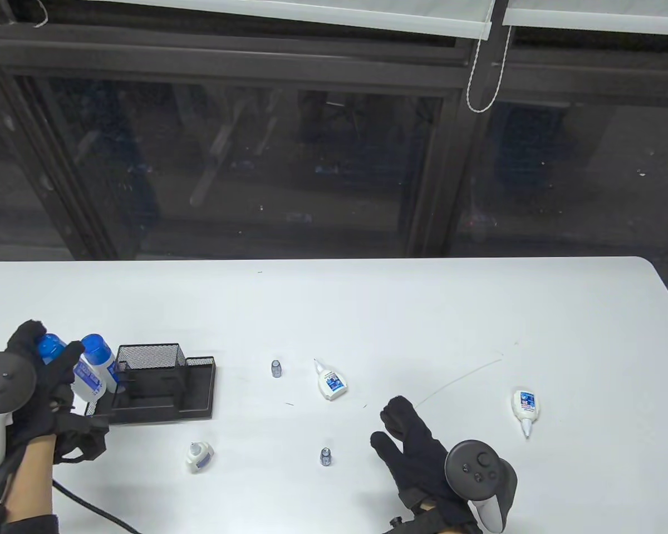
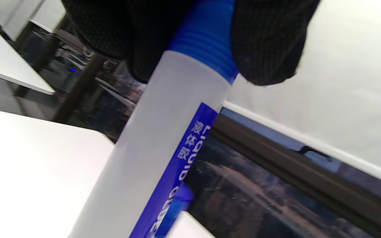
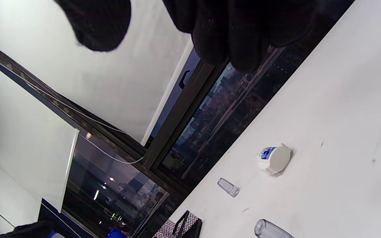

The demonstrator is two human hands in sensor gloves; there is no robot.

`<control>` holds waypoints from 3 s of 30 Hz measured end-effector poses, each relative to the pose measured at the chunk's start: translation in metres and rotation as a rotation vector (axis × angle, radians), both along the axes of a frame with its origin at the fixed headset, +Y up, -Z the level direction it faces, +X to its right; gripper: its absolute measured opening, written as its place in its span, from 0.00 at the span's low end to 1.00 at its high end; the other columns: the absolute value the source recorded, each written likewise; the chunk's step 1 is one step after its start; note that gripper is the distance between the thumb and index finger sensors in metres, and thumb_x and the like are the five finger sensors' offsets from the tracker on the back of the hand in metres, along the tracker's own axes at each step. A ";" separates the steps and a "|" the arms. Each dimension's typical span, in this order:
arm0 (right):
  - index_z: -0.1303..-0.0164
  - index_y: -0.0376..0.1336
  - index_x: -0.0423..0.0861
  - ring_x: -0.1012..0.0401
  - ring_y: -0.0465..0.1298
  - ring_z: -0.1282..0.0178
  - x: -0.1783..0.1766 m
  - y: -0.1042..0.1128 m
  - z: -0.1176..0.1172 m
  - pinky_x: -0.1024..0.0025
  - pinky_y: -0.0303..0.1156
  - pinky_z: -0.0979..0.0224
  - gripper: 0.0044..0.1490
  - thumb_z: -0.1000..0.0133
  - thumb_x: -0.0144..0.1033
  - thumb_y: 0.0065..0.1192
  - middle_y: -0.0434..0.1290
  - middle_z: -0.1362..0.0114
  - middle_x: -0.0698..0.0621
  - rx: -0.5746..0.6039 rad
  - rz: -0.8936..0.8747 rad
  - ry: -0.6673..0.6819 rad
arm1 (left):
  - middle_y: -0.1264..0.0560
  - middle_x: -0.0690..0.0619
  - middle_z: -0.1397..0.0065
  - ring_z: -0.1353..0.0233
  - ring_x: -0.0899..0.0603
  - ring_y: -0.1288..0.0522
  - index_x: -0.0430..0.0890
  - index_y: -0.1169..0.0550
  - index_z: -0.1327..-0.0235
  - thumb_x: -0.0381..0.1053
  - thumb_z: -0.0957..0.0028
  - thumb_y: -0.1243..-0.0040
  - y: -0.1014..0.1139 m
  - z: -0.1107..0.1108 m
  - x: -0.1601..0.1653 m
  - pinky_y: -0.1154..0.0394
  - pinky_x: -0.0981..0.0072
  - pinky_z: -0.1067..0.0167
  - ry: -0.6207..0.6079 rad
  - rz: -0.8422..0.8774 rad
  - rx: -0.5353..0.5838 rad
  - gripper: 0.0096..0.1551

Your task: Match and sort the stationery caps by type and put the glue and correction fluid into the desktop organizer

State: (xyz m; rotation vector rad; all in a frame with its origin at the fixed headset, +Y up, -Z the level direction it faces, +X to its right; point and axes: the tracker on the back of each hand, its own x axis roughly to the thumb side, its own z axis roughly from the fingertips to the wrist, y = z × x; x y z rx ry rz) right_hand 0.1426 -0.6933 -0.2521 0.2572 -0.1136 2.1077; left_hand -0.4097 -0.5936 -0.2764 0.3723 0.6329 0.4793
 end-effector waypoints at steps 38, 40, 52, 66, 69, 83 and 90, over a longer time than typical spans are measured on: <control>0.18 0.50 0.41 0.42 0.69 0.25 -0.009 -0.011 -0.004 0.43 0.63 0.23 0.48 0.43 0.53 0.60 0.64 0.21 0.39 -0.058 0.027 0.015 | 0.31 0.46 0.18 0.23 0.40 0.23 0.47 0.40 0.17 0.60 0.45 0.34 -0.088 -0.041 0.008 0.28 0.44 0.30 -0.128 -0.083 -0.211 0.46; 0.18 0.50 0.41 0.42 0.69 0.25 -0.009 -0.011 -0.004 0.43 0.62 0.23 0.48 0.43 0.54 0.60 0.64 0.21 0.39 -0.058 0.026 0.015 | 0.38 0.41 0.14 0.19 0.36 0.29 0.45 0.44 0.15 0.63 0.44 0.36 -0.081 -0.037 0.014 0.32 0.40 0.28 -0.150 -0.141 -0.197 0.51; 0.18 0.50 0.41 0.42 0.69 0.25 -0.009 -0.012 -0.004 0.43 0.62 0.23 0.48 0.42 0.54 0.59 0.64 0.21 0.39 -0.058 0.026 0.019 | 0.33 0.44 0.15 0.21 0.37 0.25 0.50 0.37 0.17 0.70 0.44 0.44 -0.027 -0.002 0.090 0.29 0.40 0.29 -0.578 -0.350 -0.088 0.45; 0.18 0.50 0.41 0.42 0.69 0.25 -0.013 -0.015 -0.005 0.43 0.63 0.23 0.48 0.42 0.54 0.59 0.64 0.21 0.39 -0.079 0.053 0.037 | 0.30 0.47 0.17 0.20 0.37 0.26 0.51 0.34 0.19 0.73 0.47 0.43 -0.144 0.009 0.115 0.29 0.39 0.28 -0.785 -0.132 -0.310 0.46; 0.18 0.50 0.41 0.42 0.69 0.25 -0.014 -0.017 -0.006 0.43 0.63 0.23 0.48 0.42 0.54 0.59 0.64 0.21 0.39 -0.093 0.067 0.039 | 0.33 0.45 0.14 0.15 0.34 0.32 0.51 0.36 0.17 0.73 0.48 0.43 -0.157 0.008 0.117 0.34 0.35 0.26 -0.822 -0.120 -0.362 0.48; 0.18 0.50 0.41 0.42 0.70 0.25 -0.015 -0.018 -0.006 0.43 0.63 0.23 0.48 0.42 0.54 0.59 0.64 0.21 0.39 -0.100 0.082 0.041 | 0.26 0.53 0.21 0.13 0.36 0.36 0.56 0.30 0.25 0.63 0.46 0.36 -0.182 0.000 0.119 0.38 0.31 0.25 -0.816 -0.018 -0.355 0.35; 0.18 0.50 0.42 0.42 0.70 0.25 -0.015 -0.018 -0.006 0.43 0.63 0.23 0.48 0.42 0.54 0.59 0.64 0.21 0.39 -0.098 0.098 0.041 | 0.24 0.52 0.25 0.22 0.35 0.24 0.54 0.28 0.28 0.58 0.46 0.35 -0.168 -0.001 0.122 0.28 0.38 0.29 -0.843 -0.019 -0.300 0.32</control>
